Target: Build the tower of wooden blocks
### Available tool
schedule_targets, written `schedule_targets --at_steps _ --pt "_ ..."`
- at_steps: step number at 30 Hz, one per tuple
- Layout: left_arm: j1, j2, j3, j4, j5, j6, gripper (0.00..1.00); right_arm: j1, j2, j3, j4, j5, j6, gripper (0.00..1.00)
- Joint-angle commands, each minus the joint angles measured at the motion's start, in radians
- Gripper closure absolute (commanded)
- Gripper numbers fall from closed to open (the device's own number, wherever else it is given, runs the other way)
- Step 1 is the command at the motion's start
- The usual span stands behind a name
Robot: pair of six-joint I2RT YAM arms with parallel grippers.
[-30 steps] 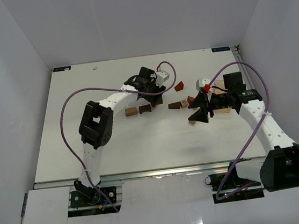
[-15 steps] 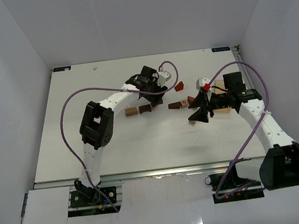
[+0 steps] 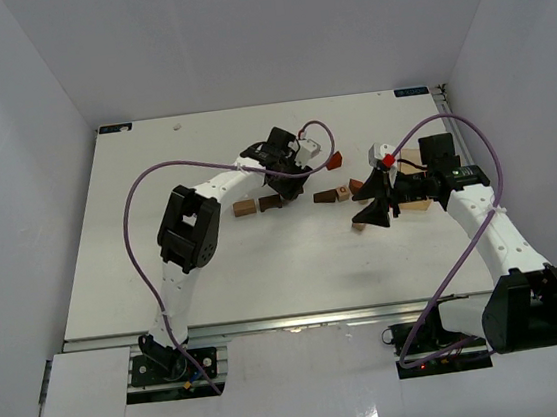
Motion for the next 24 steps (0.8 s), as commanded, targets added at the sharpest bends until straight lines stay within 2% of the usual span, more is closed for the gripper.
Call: schedule_targets --at_steps 1,5,19,24 --pt "-0.004 -0.019 0.047 -0.015 -0.006 -0.010 0.42 -0.008 0.002 -0.004 0.020 -0.037 0.007 0.35" --pt "-0.005 -0.012 0.057 -0.020 -0.006 -0.014 0.46 -0.011 0.004 -0.005 0.018 -0.038 0.007 0.35" --pt "-0.006 -0.014 0.085 -0.040 0.024 -0.016 0.72 -0.022 0.006 -0.006 0.018 -0.048 0.008 0.35" --pt "-0.006 -0.086 0.093 -0.047 0.081 -0.057 0.82 -0.022 0.000 -0.013 0.017 -0.049 -0.010 0.35"
